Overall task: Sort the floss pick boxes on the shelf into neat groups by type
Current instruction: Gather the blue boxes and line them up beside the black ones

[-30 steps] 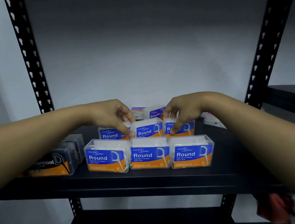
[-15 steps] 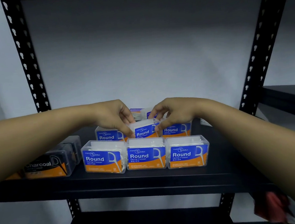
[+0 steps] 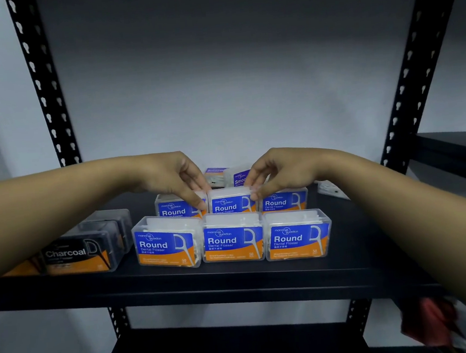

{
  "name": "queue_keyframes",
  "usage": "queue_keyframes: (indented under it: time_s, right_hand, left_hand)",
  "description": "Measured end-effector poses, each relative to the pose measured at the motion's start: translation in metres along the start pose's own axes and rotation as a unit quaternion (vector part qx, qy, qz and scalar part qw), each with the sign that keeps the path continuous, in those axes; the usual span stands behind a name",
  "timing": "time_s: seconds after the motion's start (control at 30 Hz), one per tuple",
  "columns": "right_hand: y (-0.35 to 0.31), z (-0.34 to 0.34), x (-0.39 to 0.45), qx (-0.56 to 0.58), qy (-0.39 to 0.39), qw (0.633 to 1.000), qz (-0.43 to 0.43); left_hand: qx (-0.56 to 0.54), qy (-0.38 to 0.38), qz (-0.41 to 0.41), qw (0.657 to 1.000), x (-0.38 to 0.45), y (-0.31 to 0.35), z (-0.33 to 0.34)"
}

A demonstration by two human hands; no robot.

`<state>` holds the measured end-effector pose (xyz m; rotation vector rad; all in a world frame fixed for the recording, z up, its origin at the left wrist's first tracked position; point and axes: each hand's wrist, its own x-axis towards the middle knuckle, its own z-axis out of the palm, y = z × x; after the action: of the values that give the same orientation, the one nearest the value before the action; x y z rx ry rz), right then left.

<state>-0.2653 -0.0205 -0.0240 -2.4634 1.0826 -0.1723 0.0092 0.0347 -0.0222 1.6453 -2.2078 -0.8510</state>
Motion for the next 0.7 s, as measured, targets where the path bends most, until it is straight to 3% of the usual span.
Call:
queue_keyframes:
  time_s: [0.7]
  right_hand:
    - [-0.014,0.007,-0.026,0.048,-0.035,0.998,0.002]
  left_hand:
    - [-0.058,-0.032,0.030,0.997,-0.019,-0.002,0.010]
